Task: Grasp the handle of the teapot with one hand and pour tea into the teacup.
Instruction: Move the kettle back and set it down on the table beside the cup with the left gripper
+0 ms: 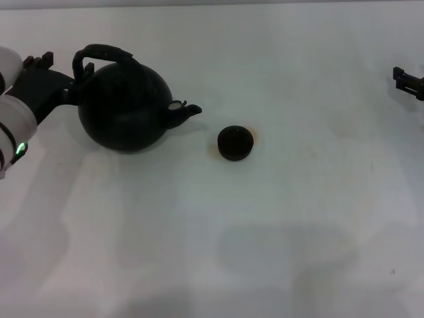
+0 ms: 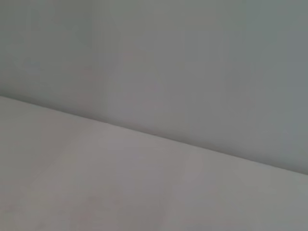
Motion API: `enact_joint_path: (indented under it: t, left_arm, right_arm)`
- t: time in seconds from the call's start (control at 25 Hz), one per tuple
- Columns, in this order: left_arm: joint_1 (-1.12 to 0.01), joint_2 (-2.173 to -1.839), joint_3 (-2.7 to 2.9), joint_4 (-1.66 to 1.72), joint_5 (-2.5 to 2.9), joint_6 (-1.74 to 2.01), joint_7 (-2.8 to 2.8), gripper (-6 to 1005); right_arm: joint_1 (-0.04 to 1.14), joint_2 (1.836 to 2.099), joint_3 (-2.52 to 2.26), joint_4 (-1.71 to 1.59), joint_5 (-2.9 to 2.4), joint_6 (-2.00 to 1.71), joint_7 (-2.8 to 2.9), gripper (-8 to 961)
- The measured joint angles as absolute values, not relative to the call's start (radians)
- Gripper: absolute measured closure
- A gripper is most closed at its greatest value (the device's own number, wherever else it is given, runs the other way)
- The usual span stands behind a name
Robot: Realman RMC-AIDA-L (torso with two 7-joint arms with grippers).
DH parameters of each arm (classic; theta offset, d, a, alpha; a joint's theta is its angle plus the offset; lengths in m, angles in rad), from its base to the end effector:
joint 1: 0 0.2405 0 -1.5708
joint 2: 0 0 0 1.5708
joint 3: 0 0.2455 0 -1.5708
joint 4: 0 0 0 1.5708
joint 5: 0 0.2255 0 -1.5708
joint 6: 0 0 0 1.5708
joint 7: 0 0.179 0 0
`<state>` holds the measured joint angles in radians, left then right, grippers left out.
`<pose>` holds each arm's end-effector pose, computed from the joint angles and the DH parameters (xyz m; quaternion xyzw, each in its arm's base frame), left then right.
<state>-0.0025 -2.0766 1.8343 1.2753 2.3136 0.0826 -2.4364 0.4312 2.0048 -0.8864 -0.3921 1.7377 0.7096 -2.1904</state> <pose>-0.2716 0.3681 -0.0366 -0.7917 -0.2982 -0.1014 0.5235 0.3942 0.3944 0.0086 -0.8093 0.3127 0.0949 0.4882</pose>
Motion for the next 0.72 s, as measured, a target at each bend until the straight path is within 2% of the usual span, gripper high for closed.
enact_joint_path:
  t: [0.32, 0.72]
  left_arm:
    - [0.057, -2.076, 1.903, 1.337, 2.313, -0.035, -2.305, 259]
    - [0.062, -2.072, 1.945, 1.376, 2.305, -0.046, -2.308, 259]
  right_arm:
    - [0.431, 2.005, -0.889, -0.389, 1.733, 0.709, -2.190, 108]
    - [0.431, 2.004, -0.889, -0.392, 1.732, 0.709, -2.190, 108]
